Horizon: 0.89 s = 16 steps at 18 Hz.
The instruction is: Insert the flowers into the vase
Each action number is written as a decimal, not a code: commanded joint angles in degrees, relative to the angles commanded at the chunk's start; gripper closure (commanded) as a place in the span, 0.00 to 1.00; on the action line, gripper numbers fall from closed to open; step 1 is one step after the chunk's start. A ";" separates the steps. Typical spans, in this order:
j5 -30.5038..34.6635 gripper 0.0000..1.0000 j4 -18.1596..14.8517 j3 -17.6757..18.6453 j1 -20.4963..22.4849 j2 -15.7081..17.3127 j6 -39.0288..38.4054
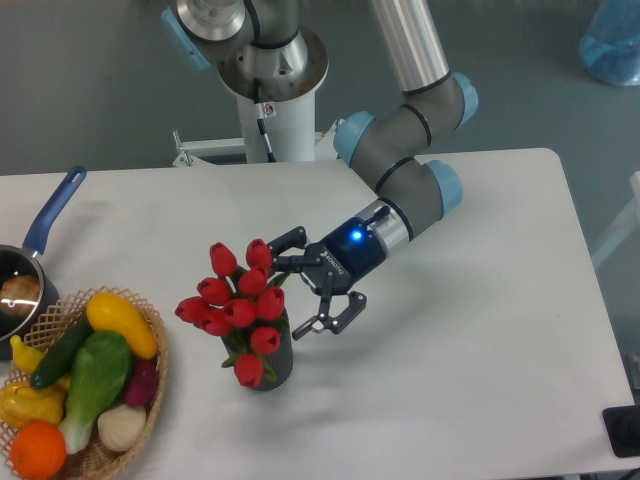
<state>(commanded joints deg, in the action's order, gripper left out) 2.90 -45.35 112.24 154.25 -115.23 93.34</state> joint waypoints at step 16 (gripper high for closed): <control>22.31 0.00 -0.26 -5.10 8.17 11.24 -12.91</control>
<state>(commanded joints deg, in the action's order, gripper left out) 25.21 -45.62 107.14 162.41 -103.99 80.43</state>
